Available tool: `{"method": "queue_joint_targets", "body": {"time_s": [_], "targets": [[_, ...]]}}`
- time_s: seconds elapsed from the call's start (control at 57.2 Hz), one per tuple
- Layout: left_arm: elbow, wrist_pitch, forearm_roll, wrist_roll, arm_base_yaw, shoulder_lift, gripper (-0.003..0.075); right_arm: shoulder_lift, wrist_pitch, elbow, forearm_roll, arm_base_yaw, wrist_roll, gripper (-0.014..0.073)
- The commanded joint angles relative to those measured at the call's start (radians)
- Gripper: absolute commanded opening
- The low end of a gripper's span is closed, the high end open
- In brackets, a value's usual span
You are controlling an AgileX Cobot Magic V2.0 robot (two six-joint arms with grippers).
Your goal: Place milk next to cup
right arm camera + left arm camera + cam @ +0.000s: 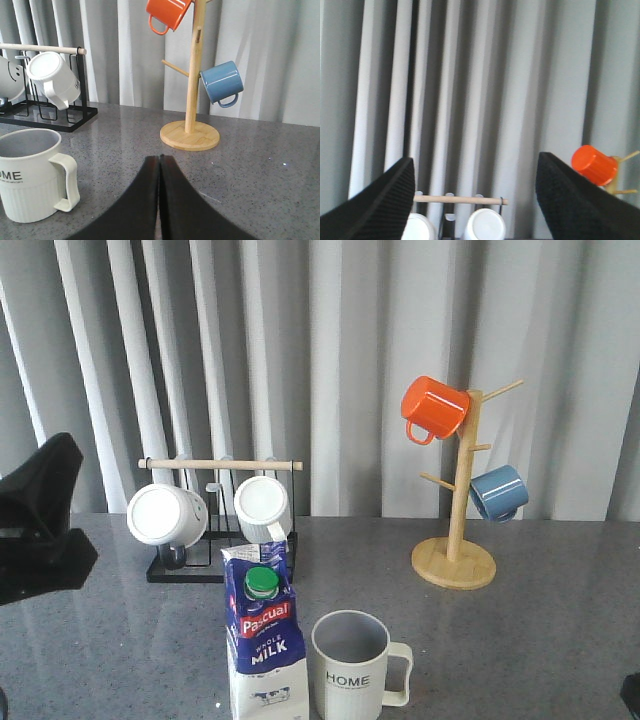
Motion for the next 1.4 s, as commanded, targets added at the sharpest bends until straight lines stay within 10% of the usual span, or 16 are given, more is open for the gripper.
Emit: {"method": "queue_joint_targets", "body": {"time_s": [0.0, 0.612, 0.734, 0.822, 1.259, 1.381], "targets": [[-0.024, 0.095, 0.048, -0.004, -0.005, -0.041, 0.0484, -0.007, -0.071, -0.033, 0.003, -0.004, -0.006, -0.0006], [-0.024, 0.324, 0.048, -0.016, -0.001, -0.088, 0.0470, -0.007, -0.071, -0.033, 0.003, -0.004, -0.006, -0.0006], [-0.024, 0.412, 0.055, -0.016, -0.001, -0.088, 0.0291, -0.007, -0.071, -0.033, 0.003, -0.004, -0.006, -0.0006], [-0.024, 0.427, 0.057, -0.016, -0.001, -0.085, 0.0000, -0.007, -0.071, -0.033, 0.003, -0.004, -0.006, -0.0006], [-0.024, 0.276, 0.118, -0.010, -0.001, -0.086, -0.0008, -0.007, -0.071, -0.033, 0.003, -0.004, -0.006, -0.0006], [-0.024, 0.254, 0.364, -0.011, 0.000, -0.085, -0.0008, -0.007, -0.070, -0.033, 0.003, -0.004, -0.006, -0.0006]]}}
